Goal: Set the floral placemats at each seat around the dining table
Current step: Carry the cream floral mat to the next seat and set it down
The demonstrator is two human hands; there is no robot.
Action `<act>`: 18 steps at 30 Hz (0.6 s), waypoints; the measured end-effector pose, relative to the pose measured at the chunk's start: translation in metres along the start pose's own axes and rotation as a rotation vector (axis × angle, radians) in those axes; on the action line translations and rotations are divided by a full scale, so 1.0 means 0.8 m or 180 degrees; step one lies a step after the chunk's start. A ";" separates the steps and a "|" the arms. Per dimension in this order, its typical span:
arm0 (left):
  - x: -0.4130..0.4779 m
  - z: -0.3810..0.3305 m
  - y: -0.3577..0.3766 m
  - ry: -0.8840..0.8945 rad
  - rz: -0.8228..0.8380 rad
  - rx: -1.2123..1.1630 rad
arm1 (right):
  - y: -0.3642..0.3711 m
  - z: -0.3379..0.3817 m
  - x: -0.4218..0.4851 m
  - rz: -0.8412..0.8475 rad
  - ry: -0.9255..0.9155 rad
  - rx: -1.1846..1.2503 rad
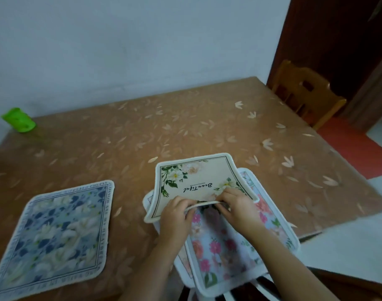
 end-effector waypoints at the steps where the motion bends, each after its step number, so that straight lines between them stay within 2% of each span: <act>1: -0.011 -0.005 -0.004 -0.0023 0.0024 -0.0032 | -0.006 0.007 -0.012 -0.0004 0.0049 -0.0001; 11: -0.123 -0.023 -0.033 -0.0087 0.0097 -0.0301 | -0.042 0.073 -0.130 -0.0094 0.0238 -0.0234; 18: -0.166 -0.061 -0.047 -0.0040 -0.0124 -0.0615 | -0.075 0.088 -0.177 -0.0142 0.0329 -0.0205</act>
Point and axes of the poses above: each hand's wrist, its own x-axis towards the middle knuckle, its own y-axis out of the palm, z = x × y, the point moved 8 cm from there along x, towards the middle knuckle, and after that the axes turned 2 degrees about -y, right-handed, at the moved point
